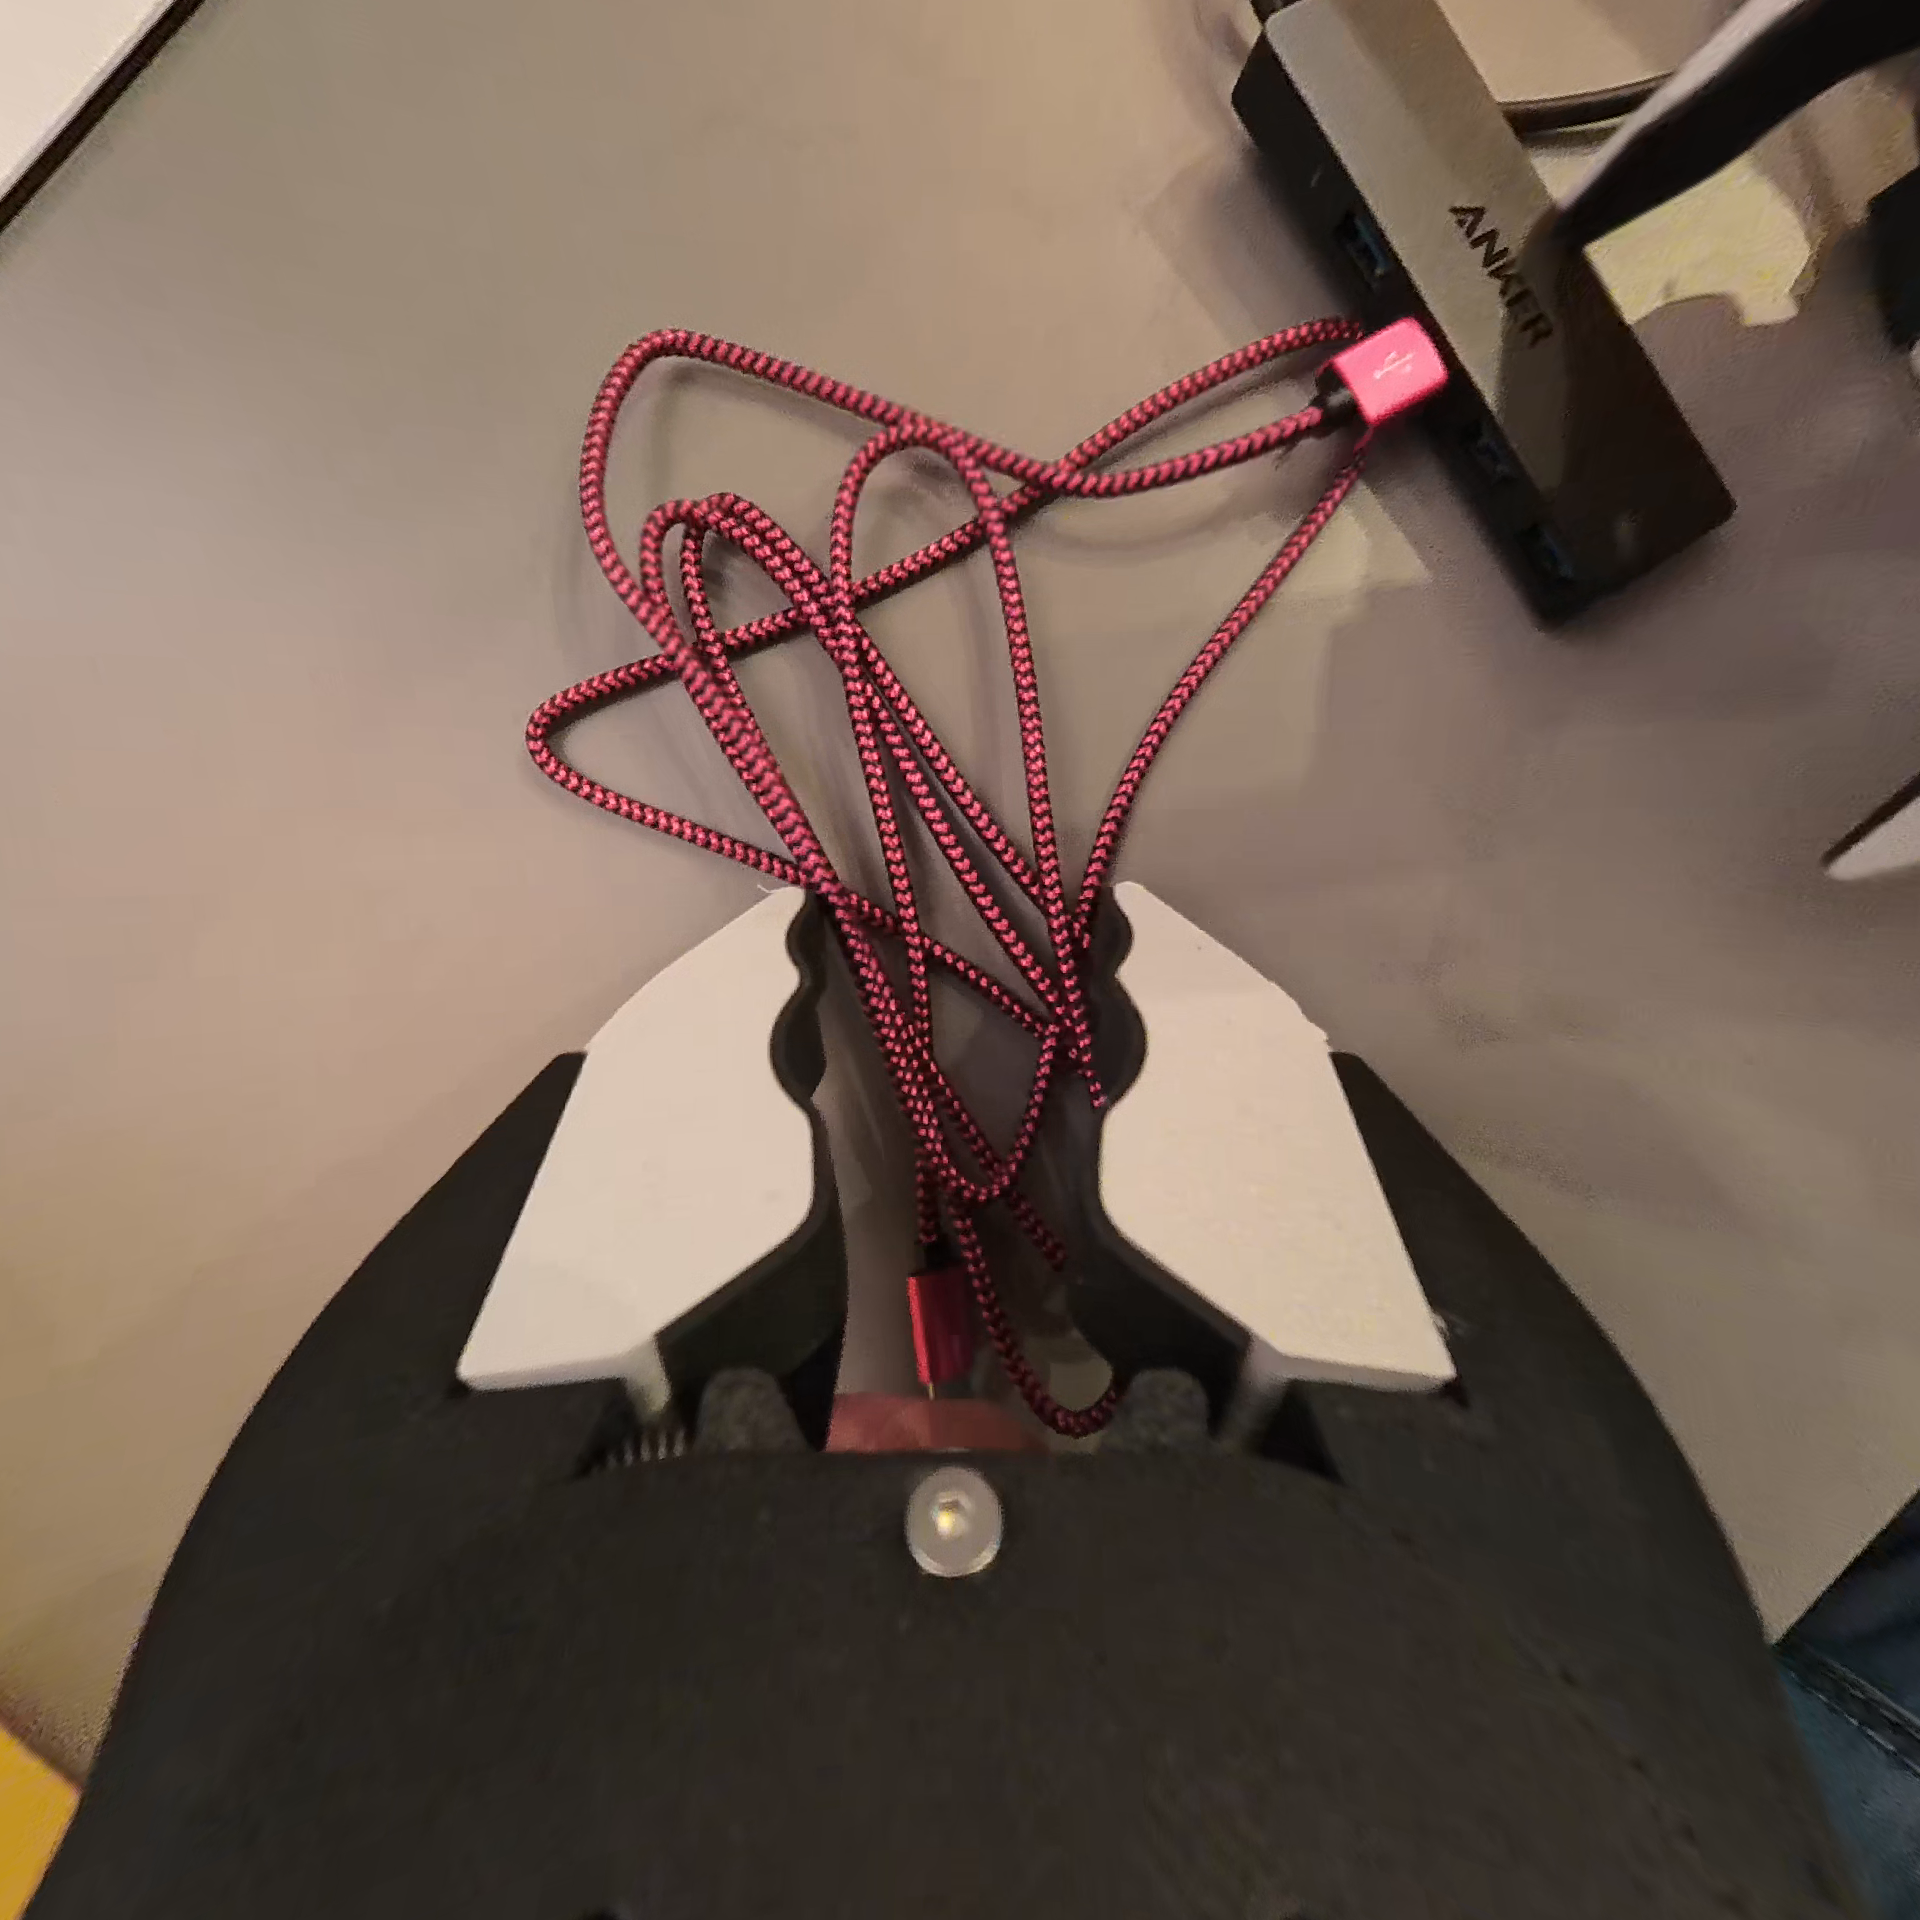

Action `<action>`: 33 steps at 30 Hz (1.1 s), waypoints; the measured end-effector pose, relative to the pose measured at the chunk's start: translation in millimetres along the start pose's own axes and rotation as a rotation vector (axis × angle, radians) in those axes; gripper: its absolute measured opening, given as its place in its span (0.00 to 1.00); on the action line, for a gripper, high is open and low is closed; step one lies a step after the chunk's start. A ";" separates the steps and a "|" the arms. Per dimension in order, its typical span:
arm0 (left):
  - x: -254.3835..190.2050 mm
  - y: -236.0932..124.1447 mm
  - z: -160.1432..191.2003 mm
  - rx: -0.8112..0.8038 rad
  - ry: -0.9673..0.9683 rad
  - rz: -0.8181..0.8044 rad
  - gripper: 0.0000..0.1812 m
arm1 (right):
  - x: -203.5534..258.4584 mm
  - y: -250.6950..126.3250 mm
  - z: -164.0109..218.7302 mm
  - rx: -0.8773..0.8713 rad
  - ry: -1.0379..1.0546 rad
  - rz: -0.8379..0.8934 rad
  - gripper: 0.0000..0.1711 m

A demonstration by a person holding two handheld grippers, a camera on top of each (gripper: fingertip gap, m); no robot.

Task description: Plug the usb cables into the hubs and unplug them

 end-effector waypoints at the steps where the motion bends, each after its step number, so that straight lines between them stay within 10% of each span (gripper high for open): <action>1: -2.2 0.9 -1.4 -0.002 0.004 0.004 0.27 | 0.4 2.4 -3.6 -0.017 0.015 -0.013 0.67; 19: -26.2 13.8 -20.3 -0.099 -0.201 0.289 0.12 | -6.8 41.3 -31.7 -0.014 -0.063 0.241 0.80; 33: -31.1 11.5 -28.4 -0.133 -0.288 0.587 0.19 | -9.4 43.5 -29.0 0.050 -0.126 0.273 0.81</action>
Point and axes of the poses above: each gripper's, where its closed fingertips meet, y out along the fingers, z out of its underside, x = y × z across the jaws, the point moved 6 cm from there along -y, back along the fingers, and after that the axes turned 1 degree about -x, right-handed, at the moved point
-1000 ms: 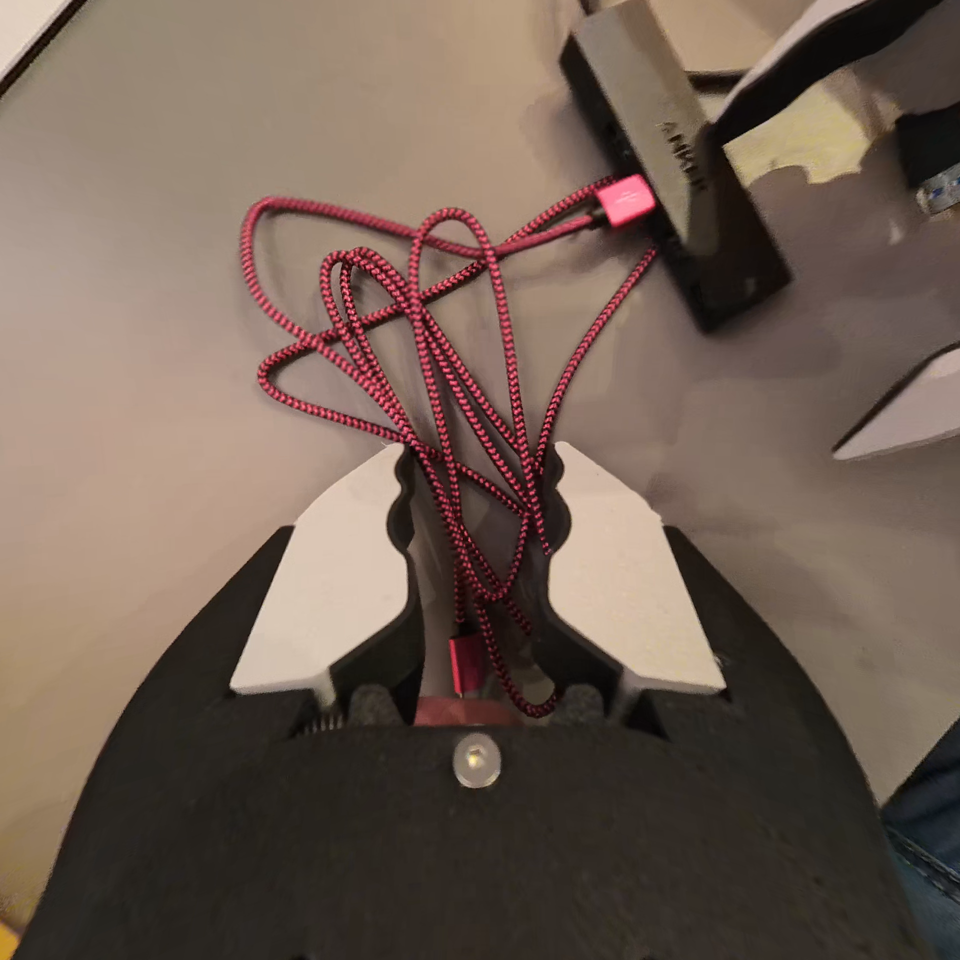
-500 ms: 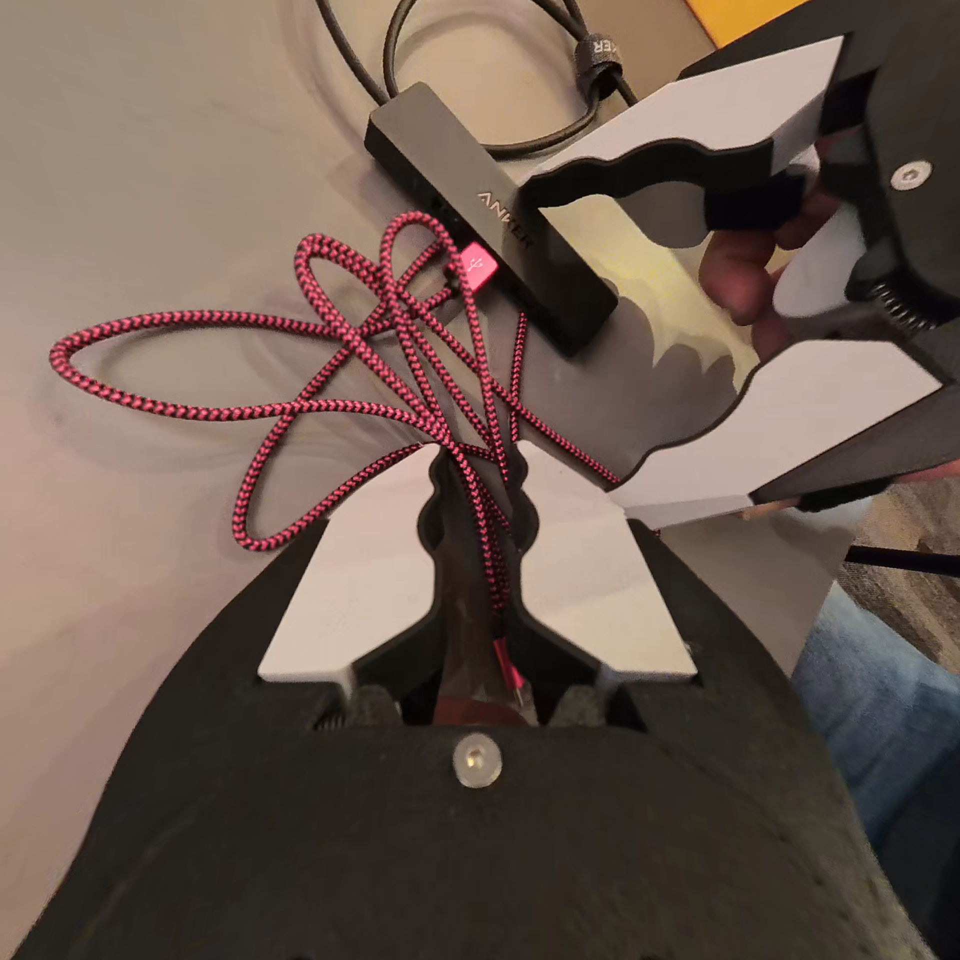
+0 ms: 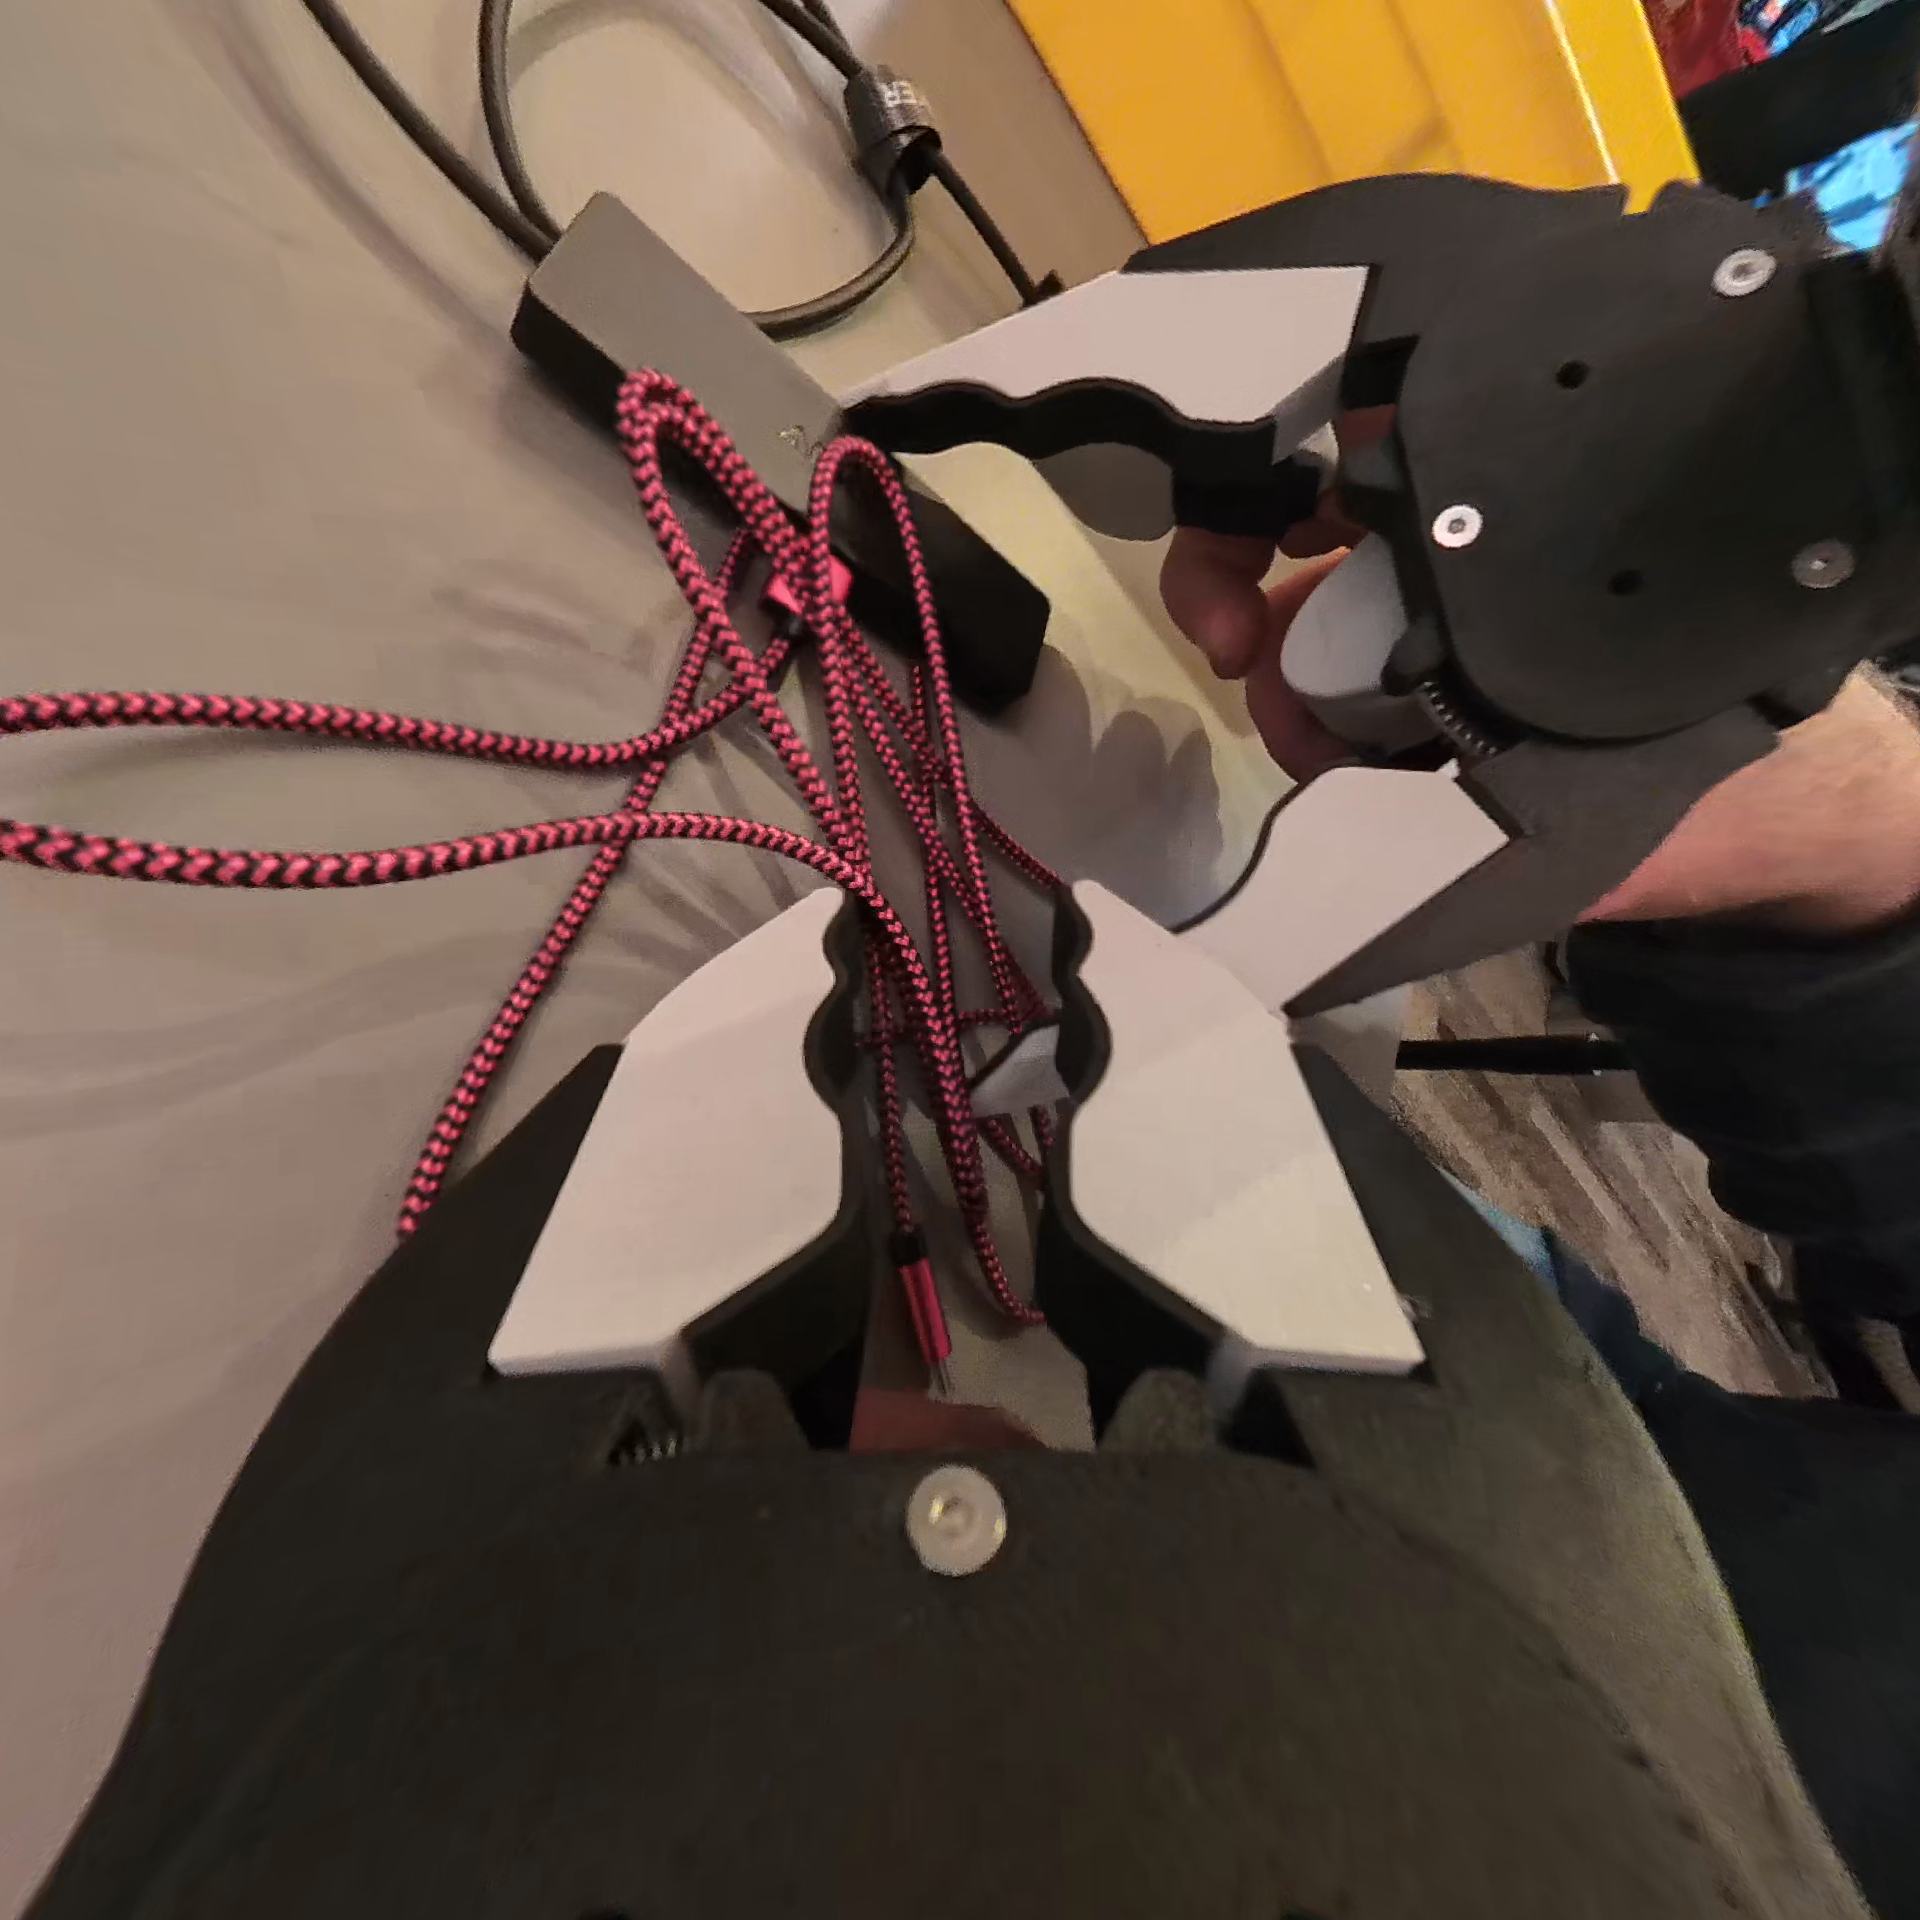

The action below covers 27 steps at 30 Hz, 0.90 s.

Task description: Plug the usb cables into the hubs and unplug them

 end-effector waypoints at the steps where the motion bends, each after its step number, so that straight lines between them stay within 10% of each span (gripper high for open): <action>1: -0.1 -1.2 -1.2 0.007 0.009 0.010 0.19 | -1.1 -0.6 0.4 -0.006 0.000 0.001 0.79; 16: -15.1 -2.9 -6.4 0.065 0.144 0.128 0.34 | -24.5 -6.7 -3.0 -0.094 0.041 0.028 0.30; 27: -6.7 -33.4 -11.3 -0.093 0.177 -0.018 0.33 | -33.2 -11.1 1.0 -0.157 0.100 -0.013 0.27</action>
Point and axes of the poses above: each gripper's, where its closed fingertips meet, y out along the fingers, z out of its underside, x = y × z across the jaws, the point moved 6 cm from there along -y, back along the fingers, and after that the axes turned 1 degree about -x, right-handed, at the moved point
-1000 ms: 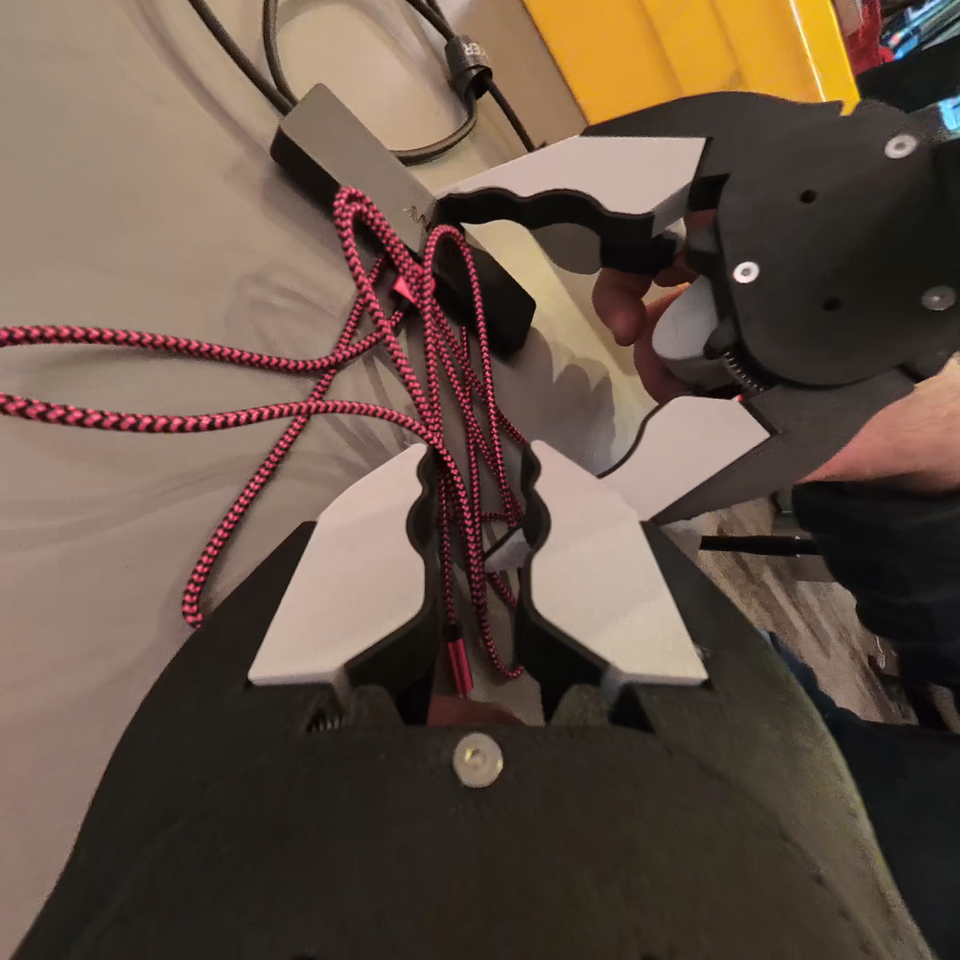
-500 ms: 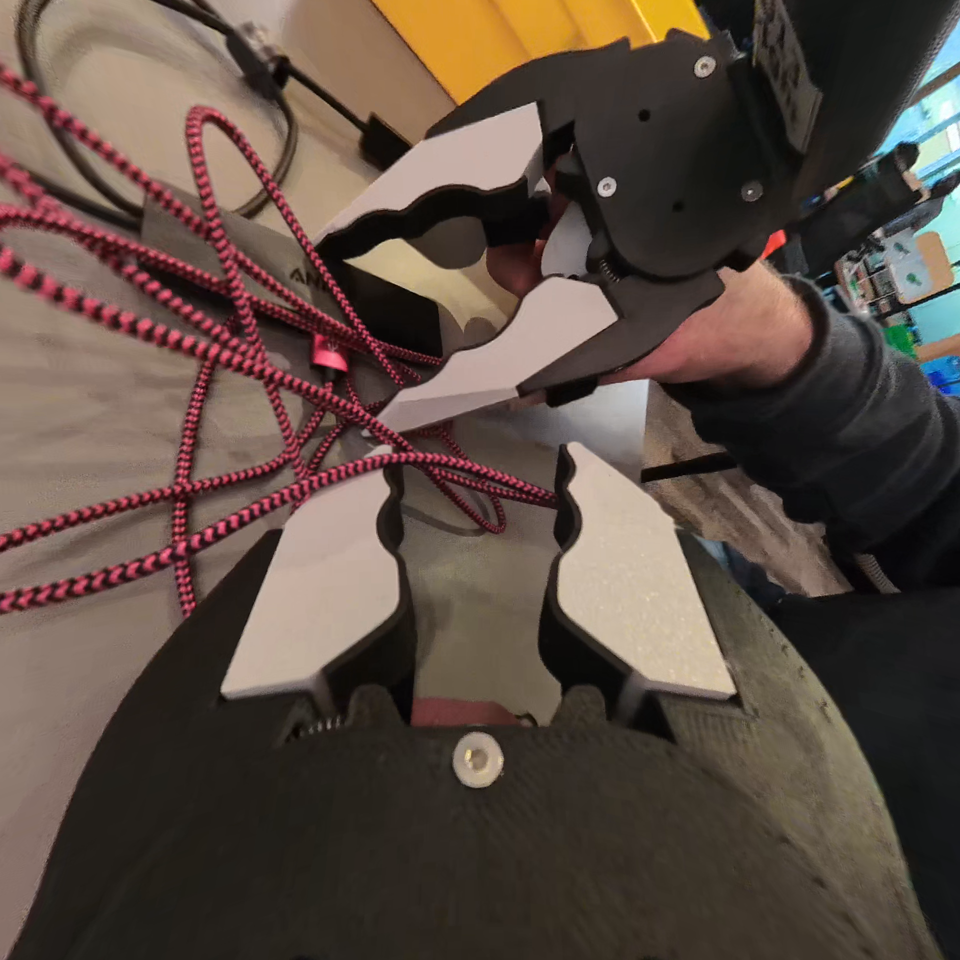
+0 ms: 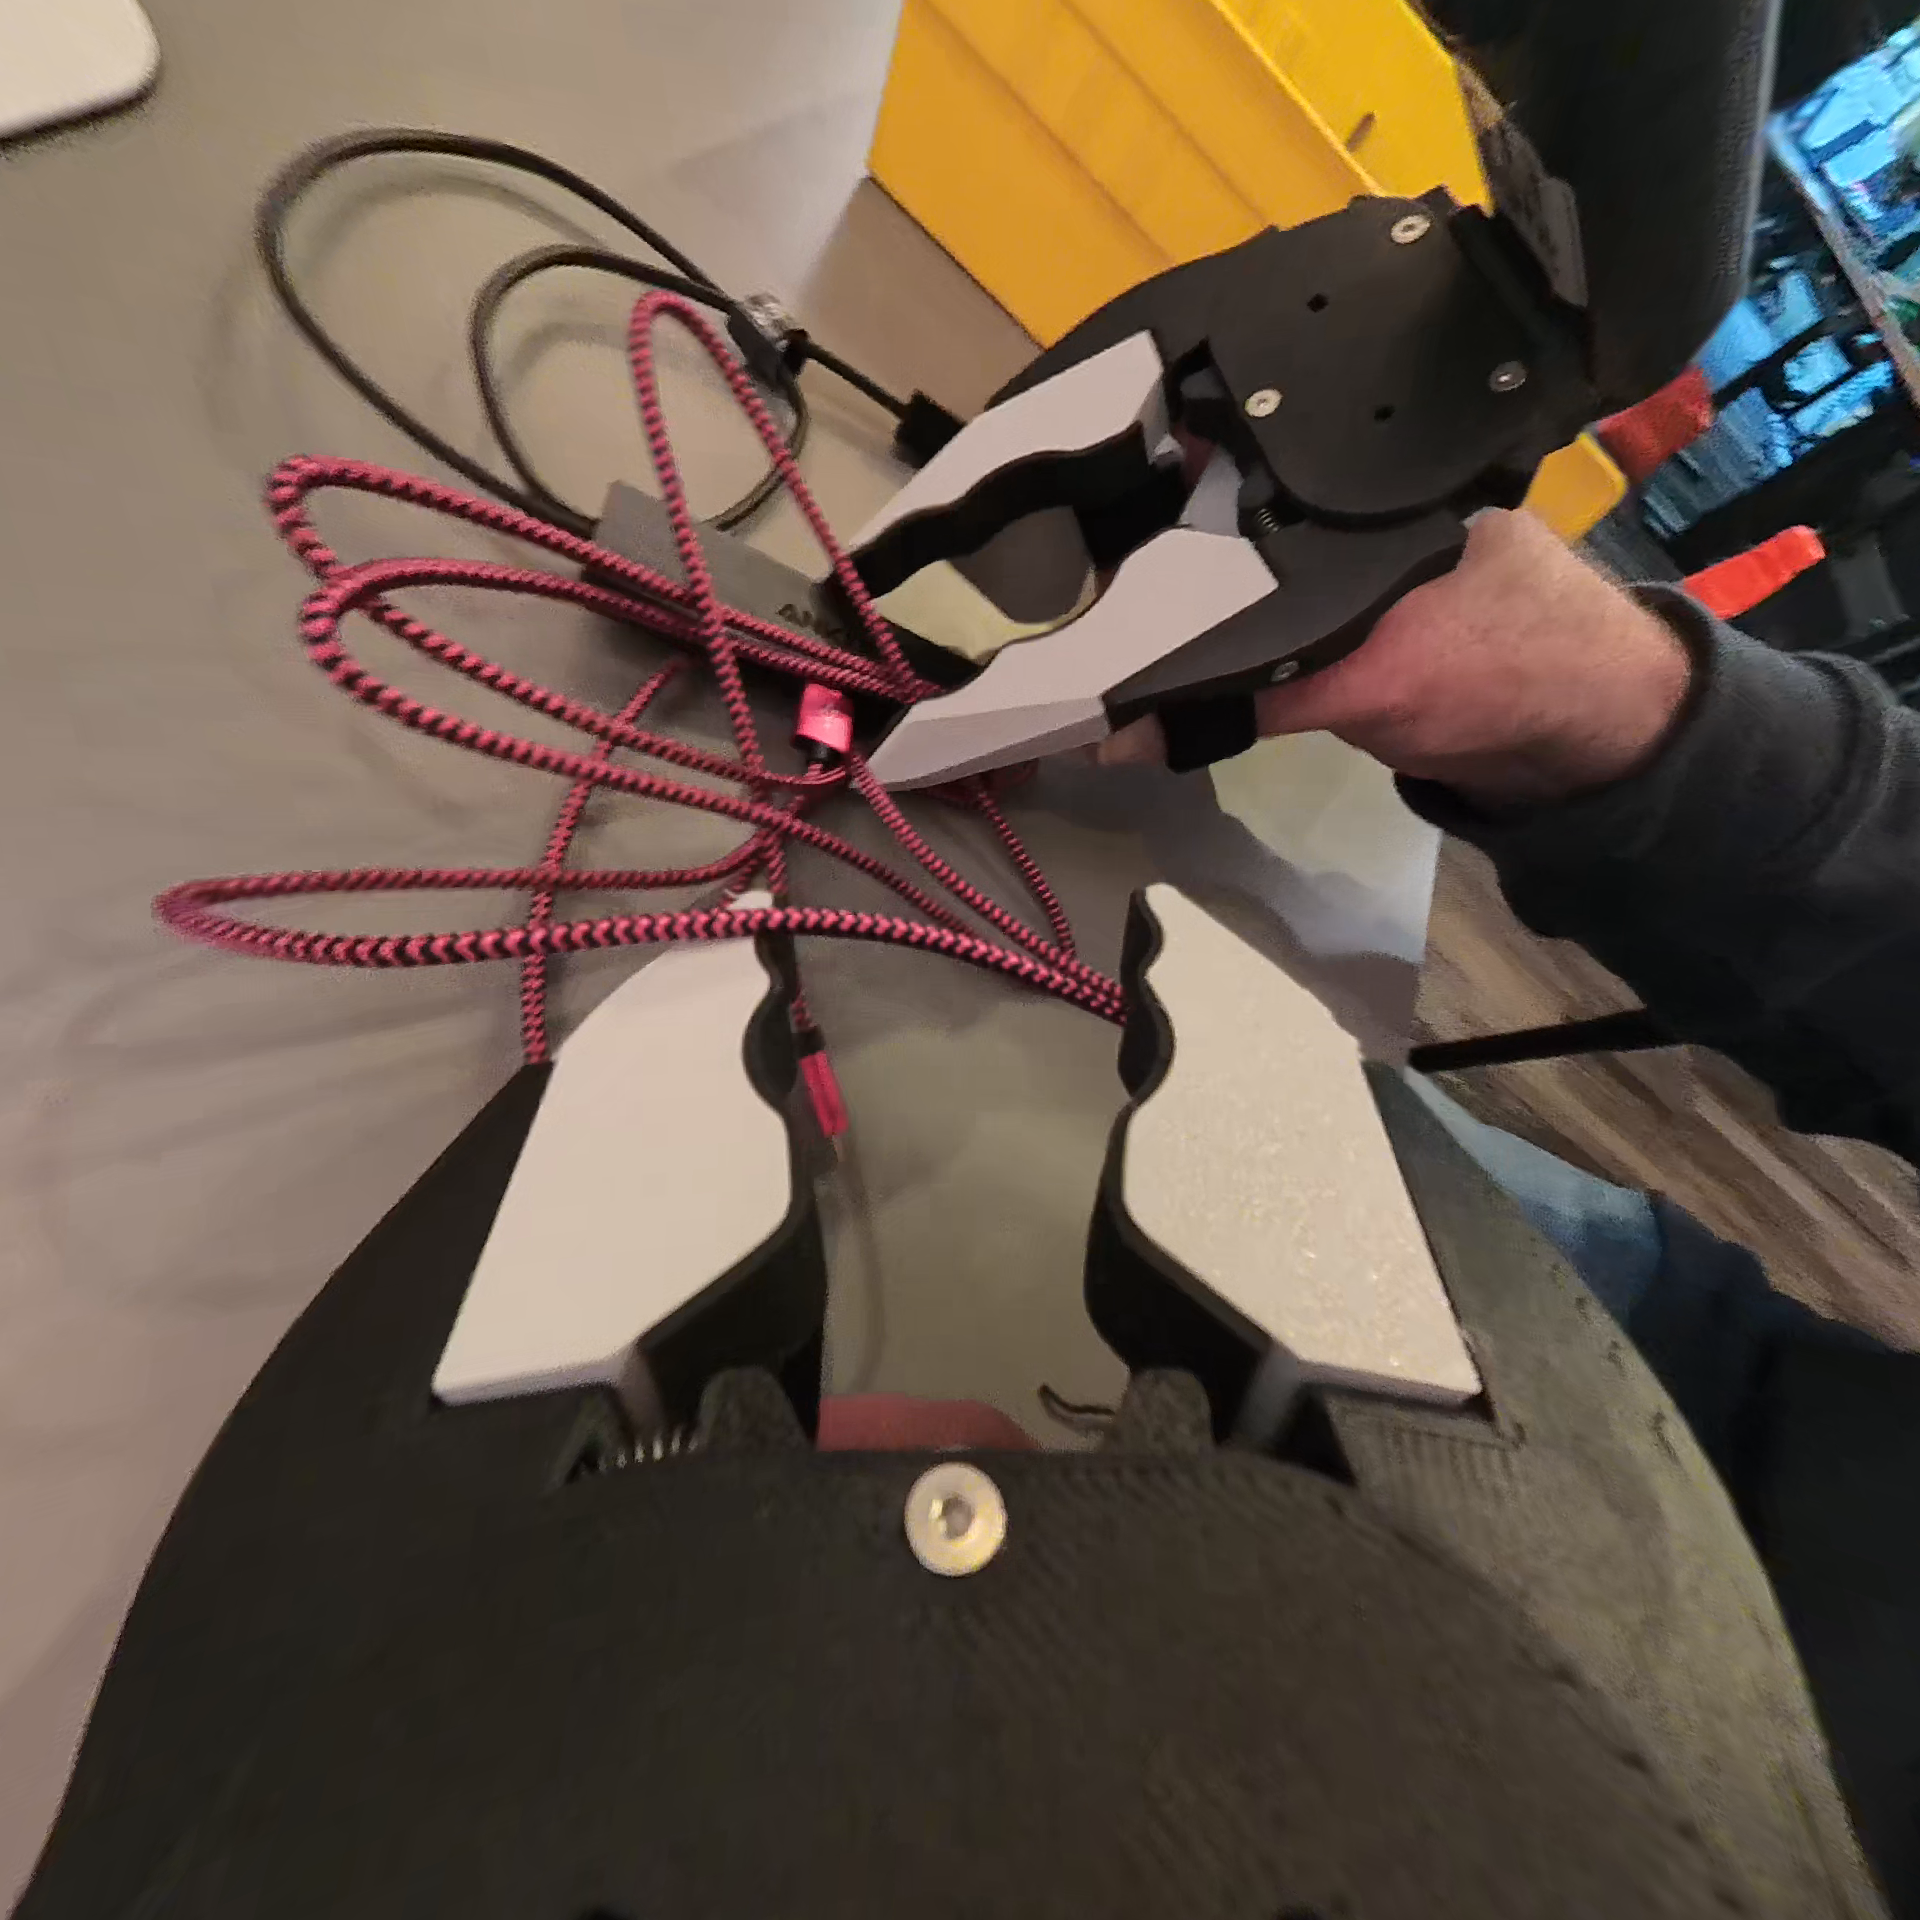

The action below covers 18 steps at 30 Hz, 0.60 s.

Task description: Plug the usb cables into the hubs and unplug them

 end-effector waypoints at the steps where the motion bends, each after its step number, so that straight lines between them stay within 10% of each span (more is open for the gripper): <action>1: 1.4 -3.4 1.1 -0.003 0.011 -0.029 0.33 | -0.7 -2.0 -0.4 -0.009 0.003 0.003 0.26; 18: 9.6 -55.8 -3.2 -0.419 0.001 -0.217 0.28 | -28.7 -114.0 -73.5 -0.443 0.214 -0.019 0.19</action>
Point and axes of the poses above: each gripper's, where its closed fingertips meet, y out along the fingers, z out of its underside, x = y × z across the jaws, the point moved 6 cm from there along -y, back along the fingers, and after that the axes turned 1 degree about -x, right-handed, at the moved point
